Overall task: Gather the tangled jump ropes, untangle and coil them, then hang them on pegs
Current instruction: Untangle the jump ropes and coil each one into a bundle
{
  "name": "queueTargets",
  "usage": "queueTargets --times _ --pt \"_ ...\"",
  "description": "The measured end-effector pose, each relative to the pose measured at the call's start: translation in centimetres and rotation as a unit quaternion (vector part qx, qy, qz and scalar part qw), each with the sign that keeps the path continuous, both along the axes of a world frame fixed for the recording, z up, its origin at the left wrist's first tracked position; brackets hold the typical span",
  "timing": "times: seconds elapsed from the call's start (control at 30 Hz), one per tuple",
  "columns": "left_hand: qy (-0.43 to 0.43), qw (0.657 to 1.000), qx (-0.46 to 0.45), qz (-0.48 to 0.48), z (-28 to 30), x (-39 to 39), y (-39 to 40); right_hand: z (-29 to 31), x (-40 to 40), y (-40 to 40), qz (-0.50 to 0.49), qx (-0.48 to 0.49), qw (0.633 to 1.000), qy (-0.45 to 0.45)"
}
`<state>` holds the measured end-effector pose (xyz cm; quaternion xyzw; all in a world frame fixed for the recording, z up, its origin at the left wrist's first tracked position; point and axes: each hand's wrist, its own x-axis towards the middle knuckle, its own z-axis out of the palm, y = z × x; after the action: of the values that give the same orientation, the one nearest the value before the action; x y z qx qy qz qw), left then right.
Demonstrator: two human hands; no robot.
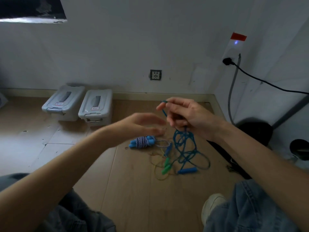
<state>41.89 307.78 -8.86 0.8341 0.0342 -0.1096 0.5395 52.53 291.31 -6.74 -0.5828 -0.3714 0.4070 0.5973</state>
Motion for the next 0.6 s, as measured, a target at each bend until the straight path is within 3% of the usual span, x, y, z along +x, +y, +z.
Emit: queueTargets --times 0.13,0.27,0.37,0.43,0.5,0.6 --pt "-0.018 0.999 0.021 0.02 -3.2 0.8 -2.2 1.7 0.6 -0.2 0.047 0.082 0.987 0.131" --pt "0.067 0.992 -0.091 0.058 -4.9 1.0 -2.2 1.6 0.1 -0.5 0.084 0.047 0.984 0.153" --pt "0.086 0.99 -0.074 0.083 -5.7 1.0 -3.0 1.6 0.4 -0.6 0.08 0.044 0.983 0.157" --pt "0.099 0.974 -0.105 0.172 -5.2 1.2 -2.6 1.5 1.2 -1.2 0.04 -0.036 0.994 0.094" --pt "0.086 0.954 -0.137 0.252 -4.0 1.3 -0.6 0.7 1.9 -1.9 -0.024 -0.198 0.978 -0.056" --pt "0.06 0.935 -0.226 0.267 -1.4 1.0 1.9 -1.3 2.2 -2.2 -0.074 -0.366 0.876 -0.304"
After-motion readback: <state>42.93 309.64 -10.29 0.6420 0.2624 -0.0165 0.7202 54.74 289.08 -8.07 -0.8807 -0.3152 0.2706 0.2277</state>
